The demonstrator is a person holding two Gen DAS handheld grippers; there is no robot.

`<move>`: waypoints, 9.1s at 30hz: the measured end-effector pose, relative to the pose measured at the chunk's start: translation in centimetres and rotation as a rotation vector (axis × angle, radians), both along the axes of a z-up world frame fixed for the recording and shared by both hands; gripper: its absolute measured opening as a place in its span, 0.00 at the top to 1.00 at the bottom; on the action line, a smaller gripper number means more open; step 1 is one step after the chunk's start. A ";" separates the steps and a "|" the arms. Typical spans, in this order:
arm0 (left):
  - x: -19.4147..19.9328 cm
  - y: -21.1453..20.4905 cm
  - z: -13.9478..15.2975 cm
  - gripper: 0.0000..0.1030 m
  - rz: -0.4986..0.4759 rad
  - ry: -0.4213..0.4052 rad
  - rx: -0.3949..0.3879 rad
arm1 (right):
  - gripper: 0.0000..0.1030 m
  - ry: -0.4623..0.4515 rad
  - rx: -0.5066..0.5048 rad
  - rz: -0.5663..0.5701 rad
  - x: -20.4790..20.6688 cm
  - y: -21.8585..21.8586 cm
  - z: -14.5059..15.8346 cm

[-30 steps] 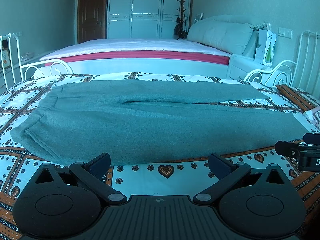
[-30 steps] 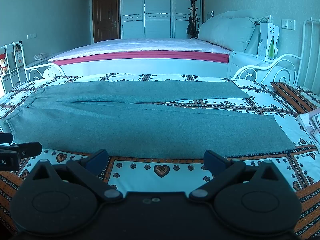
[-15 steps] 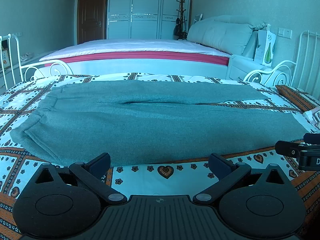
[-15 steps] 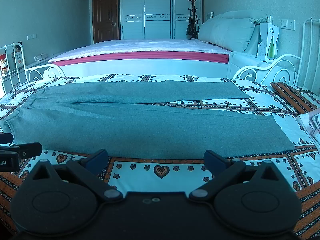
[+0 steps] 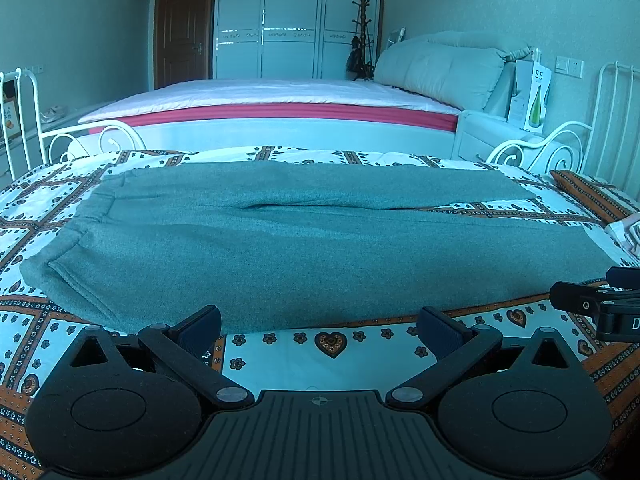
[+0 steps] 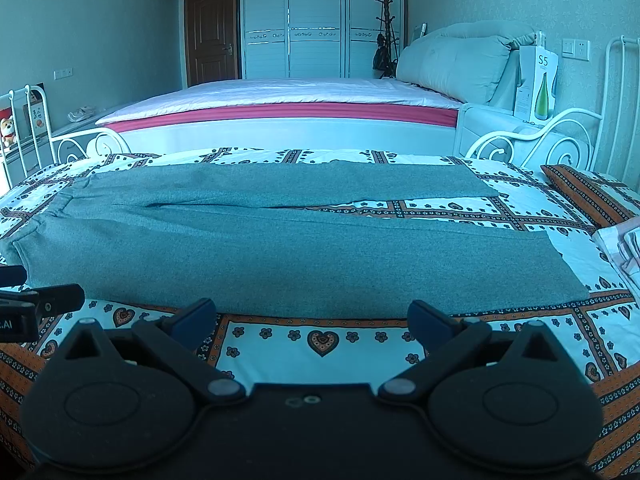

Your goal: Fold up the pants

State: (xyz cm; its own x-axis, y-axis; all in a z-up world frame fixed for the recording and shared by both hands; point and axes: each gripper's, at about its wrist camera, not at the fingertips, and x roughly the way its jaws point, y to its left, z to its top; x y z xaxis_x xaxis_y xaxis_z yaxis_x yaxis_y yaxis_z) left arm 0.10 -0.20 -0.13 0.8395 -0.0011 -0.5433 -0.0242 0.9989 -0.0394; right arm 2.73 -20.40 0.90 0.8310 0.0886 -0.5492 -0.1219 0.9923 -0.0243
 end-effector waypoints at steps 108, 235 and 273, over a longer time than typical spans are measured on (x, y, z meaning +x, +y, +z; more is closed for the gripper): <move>36.7 36.7 -5.6 0.57 0.156 0.182 -0.125 | 0.56 0.168 -0.107 0.680 44.5 19.0 -6.3; 7.7 32.3 -5.6 0.82 0.443 -0.038 -0.463 | 1.00 0.369 0.901 -0.029 13.8 0.9 -8.9; 6.3 31.4 -4.4 0.06 0.488 0.012 -0.227 | 0.90 0.314 0.636 0.113 10.6 1.6 -7.7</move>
State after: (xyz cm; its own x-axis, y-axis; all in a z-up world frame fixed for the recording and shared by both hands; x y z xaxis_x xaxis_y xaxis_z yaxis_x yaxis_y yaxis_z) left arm 6.37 31.16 -4.52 0.7654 0.2694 -0.5844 -0.4854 0.8379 -0.2495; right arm 13.31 -18.81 -6.77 0.6092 0.5466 -0.5745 -0.1307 0.7838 0.6071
